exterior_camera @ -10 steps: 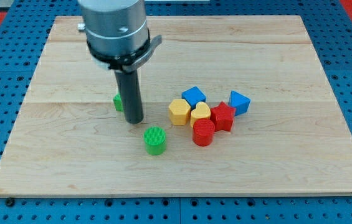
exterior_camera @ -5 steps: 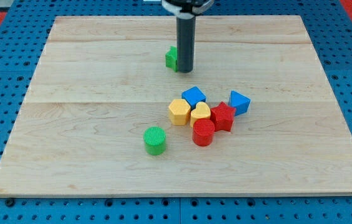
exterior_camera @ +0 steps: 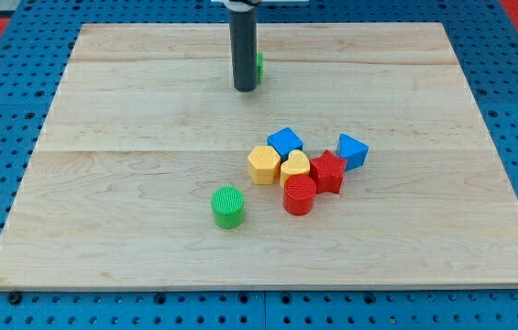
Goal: Move green star to the top center
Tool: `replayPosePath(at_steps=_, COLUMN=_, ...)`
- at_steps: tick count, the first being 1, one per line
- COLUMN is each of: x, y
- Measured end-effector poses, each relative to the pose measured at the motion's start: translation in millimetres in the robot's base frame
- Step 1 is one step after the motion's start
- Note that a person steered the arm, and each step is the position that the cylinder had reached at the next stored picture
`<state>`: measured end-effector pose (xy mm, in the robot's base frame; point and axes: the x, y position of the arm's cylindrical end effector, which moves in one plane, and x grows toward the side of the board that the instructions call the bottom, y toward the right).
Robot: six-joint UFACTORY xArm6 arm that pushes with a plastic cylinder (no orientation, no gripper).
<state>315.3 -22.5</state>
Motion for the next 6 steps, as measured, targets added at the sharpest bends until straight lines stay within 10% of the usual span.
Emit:
replayPosePath(at_steps=3, x=-63, y=13)
replayPosePath(at_steps=6, x=55, y=236)
